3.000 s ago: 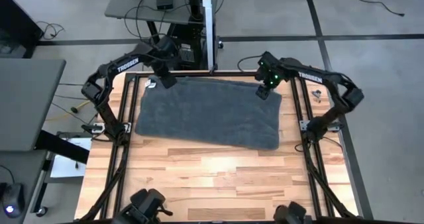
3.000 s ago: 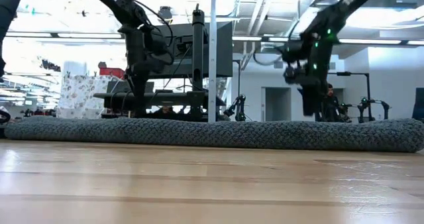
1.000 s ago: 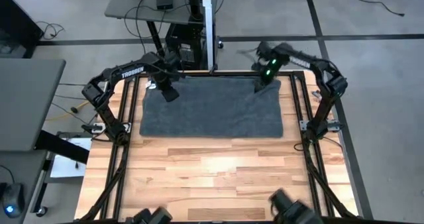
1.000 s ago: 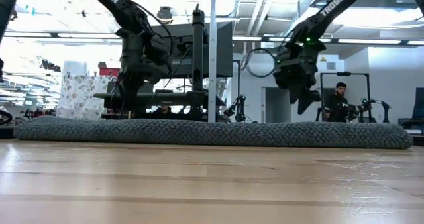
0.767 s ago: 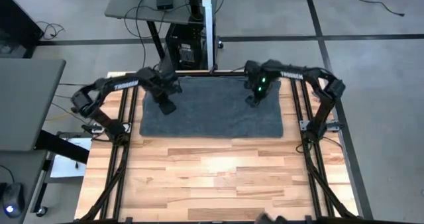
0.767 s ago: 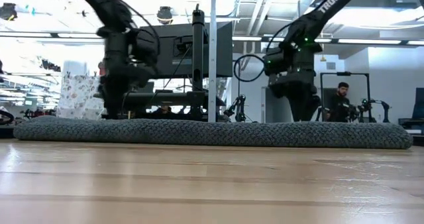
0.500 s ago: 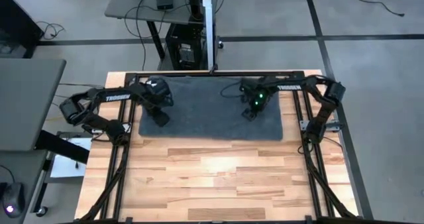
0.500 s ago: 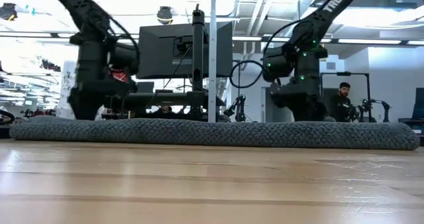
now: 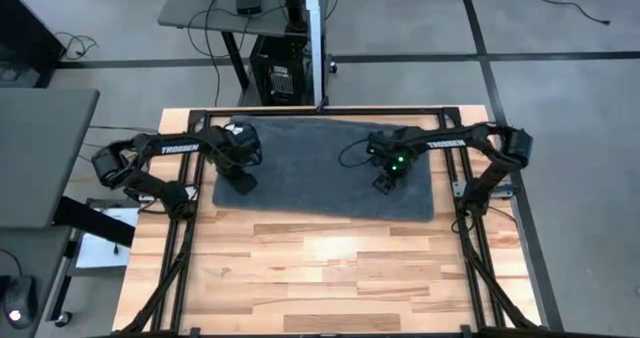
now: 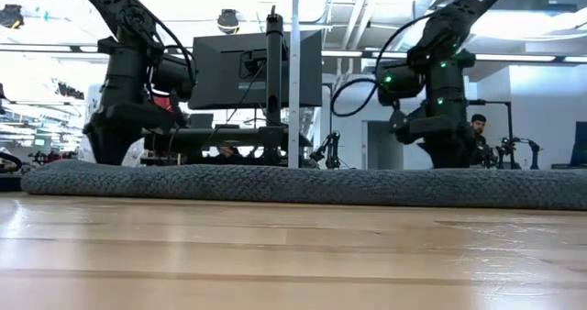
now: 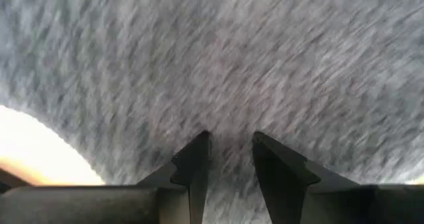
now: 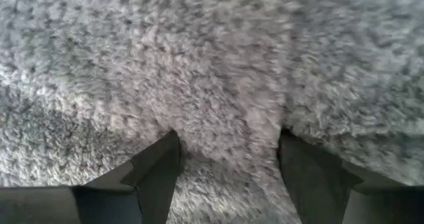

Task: Roll towel
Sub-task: Fold the black towel

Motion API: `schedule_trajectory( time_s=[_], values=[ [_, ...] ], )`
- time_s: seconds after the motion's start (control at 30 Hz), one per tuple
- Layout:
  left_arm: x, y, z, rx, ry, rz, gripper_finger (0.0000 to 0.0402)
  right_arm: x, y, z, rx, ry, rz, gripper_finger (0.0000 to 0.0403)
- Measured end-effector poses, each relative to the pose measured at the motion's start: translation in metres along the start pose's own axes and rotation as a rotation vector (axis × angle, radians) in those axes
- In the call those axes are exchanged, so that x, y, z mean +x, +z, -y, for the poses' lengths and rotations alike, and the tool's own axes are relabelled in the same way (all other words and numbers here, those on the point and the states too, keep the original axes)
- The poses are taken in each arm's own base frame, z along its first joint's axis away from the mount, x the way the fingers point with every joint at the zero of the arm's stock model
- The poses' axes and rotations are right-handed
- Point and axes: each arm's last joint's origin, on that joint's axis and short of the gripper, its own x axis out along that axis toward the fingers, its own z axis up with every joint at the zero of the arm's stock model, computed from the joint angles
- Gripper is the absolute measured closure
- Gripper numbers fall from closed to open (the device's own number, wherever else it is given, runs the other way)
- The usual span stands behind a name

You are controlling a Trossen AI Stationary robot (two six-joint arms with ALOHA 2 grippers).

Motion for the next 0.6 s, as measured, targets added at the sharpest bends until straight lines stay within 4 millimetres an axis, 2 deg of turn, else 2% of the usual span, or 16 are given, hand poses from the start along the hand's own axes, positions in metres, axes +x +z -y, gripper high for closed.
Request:
schedule_trajectory(
  time_s=[0.13, 0.23, 0.47, 0.6],
  values=[
    [0.001, -0.001, 0.011, 0.013, -0.047, 0.002, 0.0301, -0.007, -0.01, 0.003, 0.026, 0.003, 0.029, 0.0165],
    [-0.004, -0.002, 0.017, 0.043, -0.047, -0.003, 0.0301, -0.02, -0.016, 0.001, 0.05, 0.024, 0.086, 0.0165],
    [-0.057, 0.023, 0.032, 0.133, -0.012, 0.24, 0.0301, -0.06, -0.026, -0.008, 0.124, 0.138, 0.323, 0.0165],
    [-0.076, 0.043, 0.027, 0.185, 0.06, 0.426, 0.0301, -0.062, -0.031, -0.022, 0.205, 0.203, 0.358, 0.0165]
  ],
)
